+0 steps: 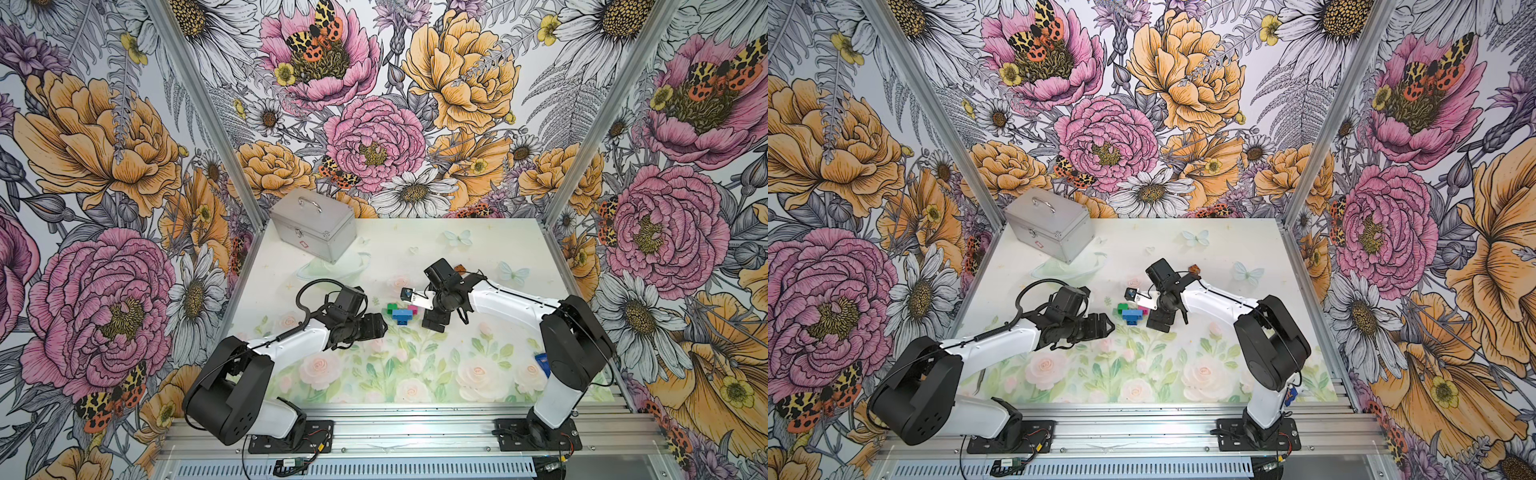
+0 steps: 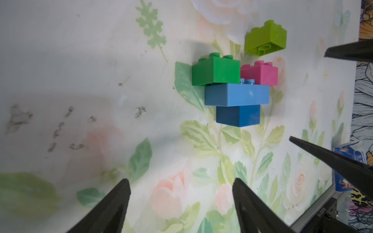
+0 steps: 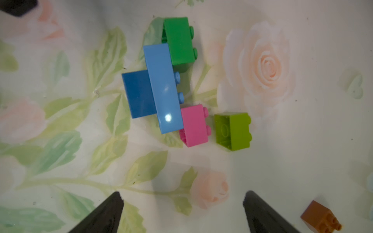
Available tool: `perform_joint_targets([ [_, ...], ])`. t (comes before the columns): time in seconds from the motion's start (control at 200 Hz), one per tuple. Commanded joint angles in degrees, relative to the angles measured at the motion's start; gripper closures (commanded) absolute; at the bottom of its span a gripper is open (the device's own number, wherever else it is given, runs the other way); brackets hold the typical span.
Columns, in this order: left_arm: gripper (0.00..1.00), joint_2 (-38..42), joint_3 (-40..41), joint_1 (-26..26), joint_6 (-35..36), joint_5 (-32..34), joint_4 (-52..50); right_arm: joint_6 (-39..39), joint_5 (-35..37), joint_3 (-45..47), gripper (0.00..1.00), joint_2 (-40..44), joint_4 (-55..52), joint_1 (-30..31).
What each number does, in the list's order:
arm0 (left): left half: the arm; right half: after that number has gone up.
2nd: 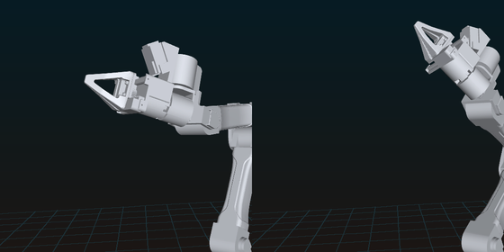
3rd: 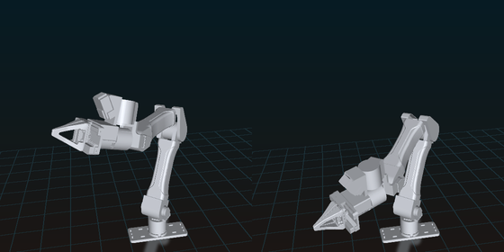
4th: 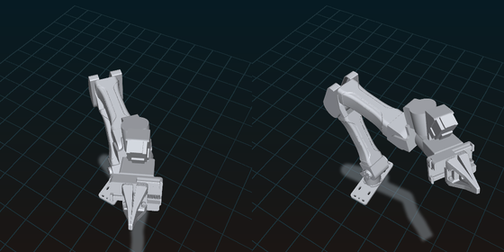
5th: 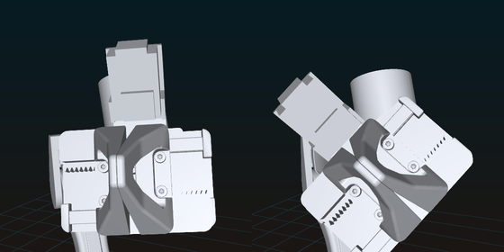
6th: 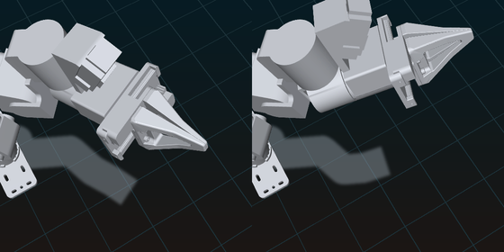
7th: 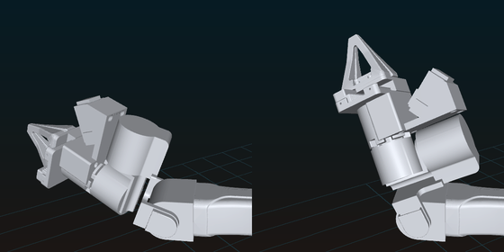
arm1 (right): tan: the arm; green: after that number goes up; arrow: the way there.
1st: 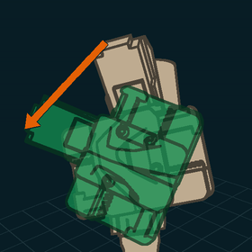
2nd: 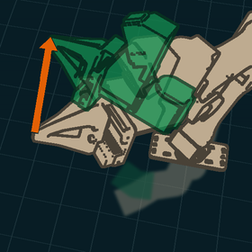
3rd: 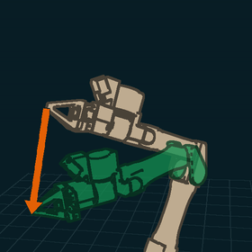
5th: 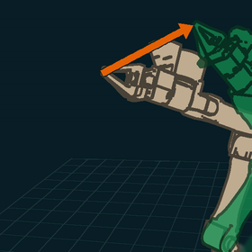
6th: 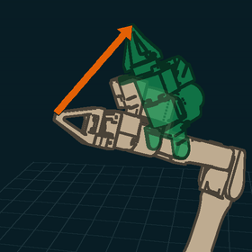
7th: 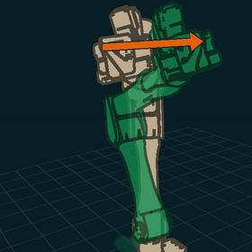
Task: Assemble the letter v with lego
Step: Assemble the lego brick with the lego brick.
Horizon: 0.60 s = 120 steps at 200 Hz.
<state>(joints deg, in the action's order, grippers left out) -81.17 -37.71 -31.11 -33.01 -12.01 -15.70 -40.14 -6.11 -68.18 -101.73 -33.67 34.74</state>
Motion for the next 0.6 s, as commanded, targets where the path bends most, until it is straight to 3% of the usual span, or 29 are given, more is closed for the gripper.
perform_joint_targets([
  [0.0, 0.27, -3.0, -0.6, -0.6, -1.8, 1.4, 1.7, -7.3, -3.5, -4.6, 0.06, -2.8, 1.3, -1.0],
  [0.125, 0.34, -4.4, 0.5, -1.9, -5.1, 0.7, 6.4, -8.3, -3.6, -7.2, 0.09, -6.1, 1.3, -1.5],
  [0.21, 0.49, -5.7, 1.1, -2.2, -7.3, 1.0, 9.2, -8.2, -5.4, -8.3, 0.11, -7.0, 1.3, -1.8],
  [0.4, 0.69, -9.4, -1.4, -3.2, -9.3, 2.4, 10.9, -8.6, -6.6, -9.5, 0.12, -9.2, 1.3, -1.9],
  [0.595, 0.82, -11.9, -3.9, -4.8, -11.7, 6.1, 10.9, -8.6, -7.3, -10.3, 0.14, -10.6, 1.3, -1.8],
])
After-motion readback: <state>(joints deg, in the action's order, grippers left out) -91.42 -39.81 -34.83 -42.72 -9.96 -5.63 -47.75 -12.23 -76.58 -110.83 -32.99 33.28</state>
